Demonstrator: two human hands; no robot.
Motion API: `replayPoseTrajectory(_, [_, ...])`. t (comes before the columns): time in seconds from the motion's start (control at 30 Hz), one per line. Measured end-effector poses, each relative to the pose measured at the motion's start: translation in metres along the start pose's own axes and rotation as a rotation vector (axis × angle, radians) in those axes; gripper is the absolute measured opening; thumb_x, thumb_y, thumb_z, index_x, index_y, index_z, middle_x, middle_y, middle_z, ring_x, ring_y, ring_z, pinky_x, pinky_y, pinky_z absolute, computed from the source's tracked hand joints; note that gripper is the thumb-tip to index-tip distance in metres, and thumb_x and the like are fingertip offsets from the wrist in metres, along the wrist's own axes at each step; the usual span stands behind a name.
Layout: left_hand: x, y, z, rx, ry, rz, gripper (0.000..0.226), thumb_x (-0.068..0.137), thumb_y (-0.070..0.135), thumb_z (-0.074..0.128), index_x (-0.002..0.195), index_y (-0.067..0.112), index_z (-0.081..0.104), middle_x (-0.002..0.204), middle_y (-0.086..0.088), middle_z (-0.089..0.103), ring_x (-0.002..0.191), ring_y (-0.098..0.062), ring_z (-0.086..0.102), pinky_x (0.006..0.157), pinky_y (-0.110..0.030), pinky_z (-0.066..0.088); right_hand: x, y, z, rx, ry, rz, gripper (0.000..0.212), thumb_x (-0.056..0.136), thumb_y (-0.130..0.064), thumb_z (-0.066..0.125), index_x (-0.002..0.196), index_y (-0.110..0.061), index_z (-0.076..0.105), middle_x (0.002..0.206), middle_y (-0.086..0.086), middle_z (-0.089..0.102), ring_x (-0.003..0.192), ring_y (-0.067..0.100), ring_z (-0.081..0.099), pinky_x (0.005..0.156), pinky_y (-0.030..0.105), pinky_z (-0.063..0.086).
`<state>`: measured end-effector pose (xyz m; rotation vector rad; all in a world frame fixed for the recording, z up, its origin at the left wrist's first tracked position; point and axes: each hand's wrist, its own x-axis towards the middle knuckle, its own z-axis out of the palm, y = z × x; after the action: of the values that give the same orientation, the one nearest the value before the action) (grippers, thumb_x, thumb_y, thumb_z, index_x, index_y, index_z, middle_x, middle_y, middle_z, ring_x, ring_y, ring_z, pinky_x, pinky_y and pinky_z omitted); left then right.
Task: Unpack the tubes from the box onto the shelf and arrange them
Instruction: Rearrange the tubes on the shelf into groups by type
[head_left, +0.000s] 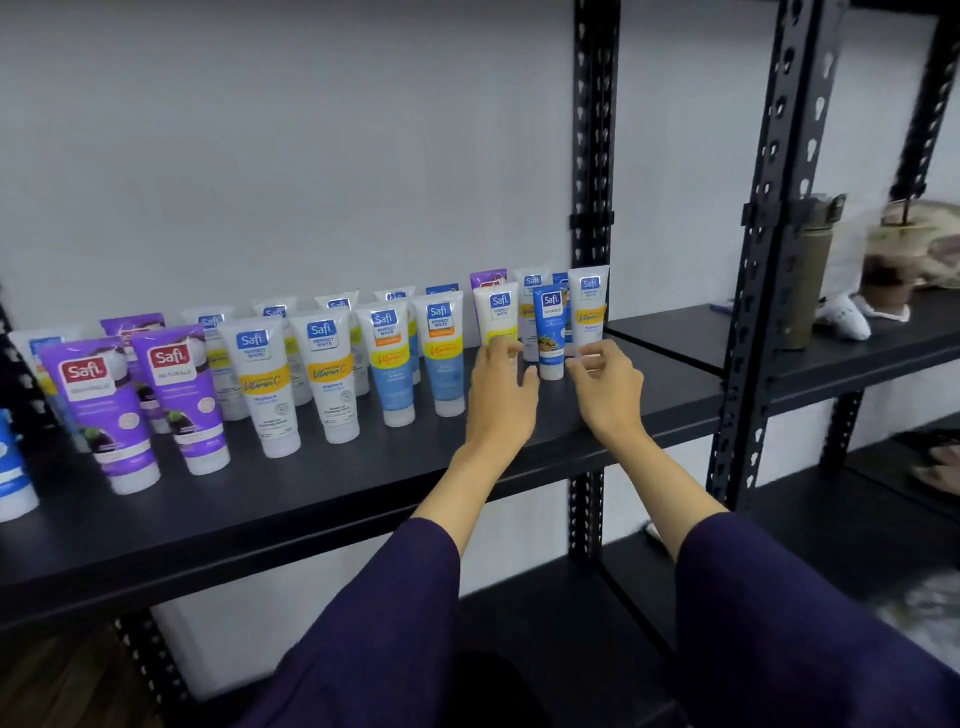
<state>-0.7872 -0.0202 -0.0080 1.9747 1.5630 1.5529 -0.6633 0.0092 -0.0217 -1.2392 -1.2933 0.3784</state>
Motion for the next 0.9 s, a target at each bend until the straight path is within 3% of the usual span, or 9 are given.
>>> replayPoseTrajectory(0.1, [0.009, 0.009, 0.028, -0.098, -0.057, 0.008, 0.033, 0.092, 0.013, 0.058, 0.123, 0.013, 0.048, 0.127, -0.004, 0.051, 0.110, -0.009, 0.048, 0.090, -0.020, 0.041, 0.011, 0.012, -0.015, 0.007, 0.019, 0.007, 0.026, 0.091, -0.016, 0.061, 0.114, -0.005, 0.056, 0.107, 0.009, 0.065, 0.086, 0.010, 0.057, 0.055, -0.001, 0.038])
replayPoseTrajectory(0.2, [0.019, 0.010, 0.056, -0.087, -0.053, -0.015, 0.048, 0.091, 0.012, 0.059, 0.135, 0.010, 0.039, 0.135, -0.007, 0.045, 0.122, -0.016, 0.045, 0.104, -0.031, 0.041, 0.027, 0.024, -0.020, 0.012, 0.007, 0.016, 0.032, 0.089, -0.015, 0.064, 0.118, -0.005, 0.054, 0.112, 0.012, 0.063, 0.092, 0.012, 0.057, 0.064, 0.002, 0.039])
replayPoseTrajectory(0.33, [0.034, 0.006, 0.086, -0.045, -0.134, -0.058, 0.080, 0.092, 0.013, 0.057, 0.151, 0.012, 0.003, 0.157, -0.011, 0.007, 0.145, -0.024, 0.012, 0.118, -0.043, 0.021, 0.056, 0.037, -0.017, 0.001, -0.039, 0.035, 0.052, 0.088, -0.015, 0.065, 0.135, -0.010, 0.042, 0.126, 0.014, 0.055, 0.114, 0.023, 0.054, 0.087, 0.024, 0.043])
replayPoseTrajectory(0.43, [0.047, 0.002, 0.099, 0.004, -0.116, -0.099, 0.088, 0.092, 0.011, 0.056, 0.151, 0.016, -0.010, 0.158, -0.014, -0.007, 0.147, -0.032, -0.001, 0.119, -0.049, 0.013, 0.077, 0.045, -0.014, 0.026, -0.088, 0.038, 0.069, 0.087, -0.012, 0.066, 0.144, -0.015, 0.028, 0.139, 0.015, 0.045, 0.129, 0.026, 0.044, 0.104, 0.037, 0.040])
replayPoseTrajectory(0.53, [0.058, 0.000, 0.106, 0.027, -0.075, -0.120, 0.089, 0.092, 0.010, 0.056, 0.150, 0.017, -0.011, 0.157, -0.017, -0.005, 0.146, -0.032, 0.004, 0.118, -0.044, 0.013, 0.095, 0.055, -0.007, 0.065, -0.135, 0.024, 0.081, 0.085, -0.012, 0.068, 0.148, -0.020, 0.019, 0.143, 0.013, 0.042, 0.132, 0.026, 0.041, 0.107, 0.043, 0.039])
replayPoseTrajectory(0.63, [0.067, -0.004, 0.111, -0.048, -0.033, -0.120, 0.088, 0.090, 0.004, 0.057, 0.151, 0.015, -0.006, 0.152, -0.014, 0.017, 0.140, -0.024, 0.025, 0.113, -0.036, 0.025, 0.107, 0.062, 0.003, 0.152, -0.221, 0.029, 0.088, 0.084, -0.012, 0.070, 0.149, -0.025, 0.013, 0.136, 0.012, 0.050, 0.123, 0.024, 0.051, 0.101, 0.040, 0.045])
replayPoseTrajectory(0.8, [0.074, -0.009, 0.111, -0.116, 0.014, -0.129, 0.082, 0.089, -0.001, 0.056, 0.149, 0.016, 0.003, 0.140, -0.011, 0.031, 0.118, -0.008, 0.037, 0.102, -0.027, 0.037, 0.117, 0.069, 0.013, 0.138, -0.308, -0.051, 0.081, 0.081, -0.011, 0.073, 0.144, -0.024, 0.025, 0.129, 0.001, 0.056, 0.114, 0.014, 0.056, 0.098, 0.039, 0.049])
replayPoseTrajectory(0.9, [0.073, -0.008, 0.108, -0.105, -0.002, -0.123, 0.083, 0.088, -0.003, 0.056, 0.149, 0.016, 0.004, 0.140, -0.011, 0.030, 0.122, -0.012, 0.040, 0.099, -0.025, 0.037, 0.113, 0.067, 0.011, 0.138, -0.275, -0.076, 0.075, 0.081, -0.008, 0.072, 0.142, -0.019, 0.029, 0.128, 0.001, 0.055, 0.112, 0.013, 0.054, 0.094, 0.031, 0.048])
